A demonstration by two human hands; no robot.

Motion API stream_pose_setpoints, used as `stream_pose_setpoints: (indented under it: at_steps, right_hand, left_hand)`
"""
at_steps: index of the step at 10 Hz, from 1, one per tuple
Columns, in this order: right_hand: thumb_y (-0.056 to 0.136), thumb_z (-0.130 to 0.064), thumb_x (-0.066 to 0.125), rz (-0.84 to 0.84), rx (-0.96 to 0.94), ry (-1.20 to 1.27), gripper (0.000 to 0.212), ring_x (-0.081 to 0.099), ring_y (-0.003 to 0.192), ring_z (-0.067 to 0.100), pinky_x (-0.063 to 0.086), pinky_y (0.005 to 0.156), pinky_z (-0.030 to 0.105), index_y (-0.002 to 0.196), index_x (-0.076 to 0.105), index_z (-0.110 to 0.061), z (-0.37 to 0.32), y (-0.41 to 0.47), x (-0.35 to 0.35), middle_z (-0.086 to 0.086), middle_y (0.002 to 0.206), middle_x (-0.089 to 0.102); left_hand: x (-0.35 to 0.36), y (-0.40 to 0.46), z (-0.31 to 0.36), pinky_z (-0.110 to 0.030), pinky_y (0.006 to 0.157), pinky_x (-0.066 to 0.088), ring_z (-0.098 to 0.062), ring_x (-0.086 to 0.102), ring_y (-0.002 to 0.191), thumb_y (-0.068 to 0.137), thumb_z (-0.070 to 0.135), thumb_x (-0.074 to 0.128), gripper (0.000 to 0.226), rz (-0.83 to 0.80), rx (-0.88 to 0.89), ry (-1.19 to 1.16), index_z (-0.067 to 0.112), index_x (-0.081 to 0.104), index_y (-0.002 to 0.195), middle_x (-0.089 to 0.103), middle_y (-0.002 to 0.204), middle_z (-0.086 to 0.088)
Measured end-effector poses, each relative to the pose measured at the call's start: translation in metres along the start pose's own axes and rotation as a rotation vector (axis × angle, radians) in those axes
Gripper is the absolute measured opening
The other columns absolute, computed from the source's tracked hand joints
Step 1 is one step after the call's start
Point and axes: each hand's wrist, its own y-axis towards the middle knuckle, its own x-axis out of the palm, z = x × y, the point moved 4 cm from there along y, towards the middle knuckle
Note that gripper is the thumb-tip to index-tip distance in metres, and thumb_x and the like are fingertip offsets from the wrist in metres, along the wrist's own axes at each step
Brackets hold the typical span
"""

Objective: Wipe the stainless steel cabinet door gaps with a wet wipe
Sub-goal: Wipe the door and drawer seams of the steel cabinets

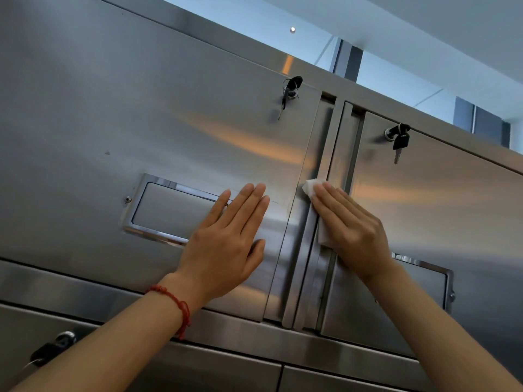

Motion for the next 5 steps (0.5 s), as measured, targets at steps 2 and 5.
stream_pose_setpoints:
  at_steps: [2,5]
  right_hand:
    - [0.062,0.002,0.086,-0.028,-0.034,0.029,0.049,0.060,0.109,0.038,0.053,0.087,0.049,0.107,0.067,0.008,-0.009,-0.010,-0.001,0.026,0.115,0.062]
    - [0.071,0.009,0.078,0.021,-0.011,-0.040,0.038,0.061,0.107,0.038,0.055,0.084,0.049,0.108,0.067,0.008,0.021,0.016,0.005,0.027,0.115,0.062]
  left_hand:
    - [0.000,-0.001,0.000,-0.051,0.109,0.031,-0.030,0.030,0.137,0.093,0.034,0.030,0.057,0.004,-0.001,-0.006,0.001,0.037,0.140,0.032,0.147,-0.017]
    - [0.001,-0.001,0.000,-0.052,0.108,0.031,-0.031,0.031,0.137,0.093,0.034,0.030,0.057,0.002,-0.003,-0.008,0.000,0.038,0.139,0.033,0.147,-0.018]
